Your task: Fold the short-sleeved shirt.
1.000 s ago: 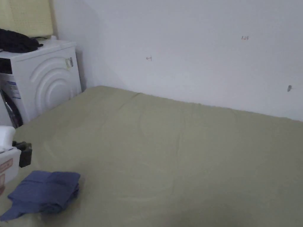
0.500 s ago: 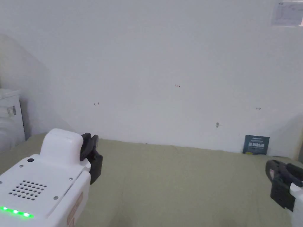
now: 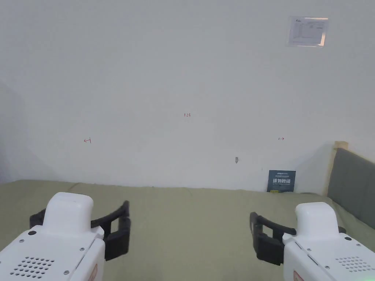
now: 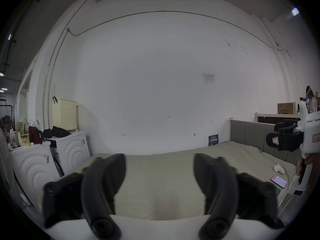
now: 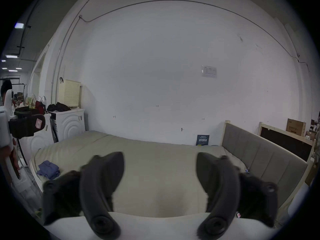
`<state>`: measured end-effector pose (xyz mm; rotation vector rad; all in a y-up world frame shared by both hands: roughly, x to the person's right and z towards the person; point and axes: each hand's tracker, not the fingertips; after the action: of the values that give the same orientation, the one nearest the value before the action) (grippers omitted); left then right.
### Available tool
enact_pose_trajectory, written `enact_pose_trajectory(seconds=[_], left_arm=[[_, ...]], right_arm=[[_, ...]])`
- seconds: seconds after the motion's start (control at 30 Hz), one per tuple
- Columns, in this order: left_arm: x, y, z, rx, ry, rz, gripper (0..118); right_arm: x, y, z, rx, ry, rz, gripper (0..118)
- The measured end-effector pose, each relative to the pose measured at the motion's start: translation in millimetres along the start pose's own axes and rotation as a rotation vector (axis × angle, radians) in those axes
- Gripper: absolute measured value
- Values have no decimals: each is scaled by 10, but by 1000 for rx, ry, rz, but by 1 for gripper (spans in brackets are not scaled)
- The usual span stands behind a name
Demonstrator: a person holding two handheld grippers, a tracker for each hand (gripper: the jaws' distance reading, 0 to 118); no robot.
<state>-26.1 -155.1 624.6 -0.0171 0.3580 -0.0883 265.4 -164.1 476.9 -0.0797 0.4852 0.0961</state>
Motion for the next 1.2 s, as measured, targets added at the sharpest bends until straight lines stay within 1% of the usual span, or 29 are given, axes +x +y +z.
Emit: enact_pose_trajectory(seconds=[0.03,0.07,0.1,0.13,0.17,0.23,0.27,0.33,0.43,0.5,0.77,0.9,1.03,1.1,1.2], left_arm=[[0,-7,1,6,-13,7,88],[-2,-3,5,12,-19,12,89],[5,0,-4,9,-20,15,94],[12,-2,-15,1,-17,16,107],[25,-9,-33,-2,-14,14,118],[45,-22,-22,7,-15,10,118],[64,-17,-13,13,-13,14,118],[17,-13,-3,13,-14,23,118],[5,-27,-1,10,-2,33,118],[-37,-9,20,16,0,37,118],[-57,-10,60,11,-13,66,118],[-32,-12,46,4,-7,53,118],[-33,-13,40,0,-18,75,118],[-30,-17,38,-2,-10,75,118],[-30,-30,24,-8,-8,79,118]], right_arm=[[-10,-6,10,4,-3,-1,95],[-18,-7,28,16,-10,-4,99],[-27,-1,49,30,-8,-13,103],[-19,7,55,38,4,-30,110],[-8,17,56,42,23,-62,116],[9,39,77,53,80,-107,118],[12,45,83,61,87,-122,118],[15,64,83,61,105,-125,118],[19,112,94,30,212,-158,118],[12,161,105,22,199,-191,118],[-46,251,182,15,120,-196,118],[-28,264,241,33,104,-253,118],[76,298,264,23,114,-345,118],[132,304,271,26,126,-364,118],[139,302,281,31,128,-367,118]])
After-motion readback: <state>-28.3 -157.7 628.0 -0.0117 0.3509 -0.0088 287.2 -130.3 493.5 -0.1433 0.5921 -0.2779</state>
